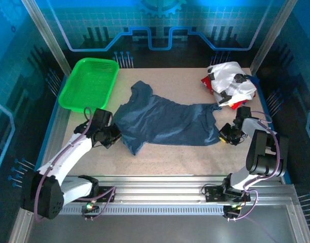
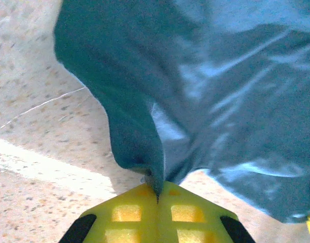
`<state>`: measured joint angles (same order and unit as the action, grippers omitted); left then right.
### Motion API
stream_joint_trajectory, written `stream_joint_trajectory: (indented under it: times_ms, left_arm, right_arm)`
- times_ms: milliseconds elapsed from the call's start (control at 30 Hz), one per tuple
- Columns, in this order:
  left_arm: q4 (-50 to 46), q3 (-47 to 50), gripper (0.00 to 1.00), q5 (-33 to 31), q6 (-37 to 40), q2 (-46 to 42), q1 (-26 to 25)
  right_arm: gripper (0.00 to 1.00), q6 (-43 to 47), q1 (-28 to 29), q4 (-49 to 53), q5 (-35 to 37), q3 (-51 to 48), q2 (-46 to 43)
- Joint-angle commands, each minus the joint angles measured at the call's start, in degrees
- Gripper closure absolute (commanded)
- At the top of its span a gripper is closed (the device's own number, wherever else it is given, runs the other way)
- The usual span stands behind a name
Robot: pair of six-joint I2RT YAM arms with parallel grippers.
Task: Fold and stack the t-shirts
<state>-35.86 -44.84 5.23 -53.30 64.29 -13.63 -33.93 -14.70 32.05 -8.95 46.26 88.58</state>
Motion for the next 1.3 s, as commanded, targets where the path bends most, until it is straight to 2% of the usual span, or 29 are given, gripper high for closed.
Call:
stream_joint_trajectory:
  times_ms: [0,233,500,767,1000,1133,1267]
  left_arm:
    - [-2.3,-6.4,1.00,0.5,3.8,-2.5,0.6]
    - [-5.1,-24.5,1.00,-0.8,11.1,-3.2,1.6]
    - [-5.5,-48.6,1.00,-2.0,20.3,-1.1,2.5]
    - [2.9,-66.1,1.00,-0.8,24.5,-1.7,2.5]
    - [-0.7,-80.5,1.00,2.8,26.9,-0.8,2.4]
    - [-3.7,-89.6,1.00,4.1,27.5,1.8,2.5]
    - [-6.8,-96.5,1.00,3.5,29.9,5.6,2.4]
  right_arm:
    - [1.00,-2.1,-0.2,0.5,-3.5,3.3,-5.7]
    - [1.00,-3.6,-0.4,4.8,-11.1,16.5,-17.9]
    - [1.00,-8.2,-0.4,5.1,-20.8,34.9,-23.7]
    - [1.00,-12.7,-1.2,7.1,-23.8,53.1,-28.0]
    - [1.00,-12.8,-1.5,17.7,-24.0,66.9,-31.0]
    - [1.00,-12.6,-1.5,22.2,-24.8,75.8,-29.2]
    - [1.00,-12.4,-1.5,23.2,-24.9,77.9,-28.5]
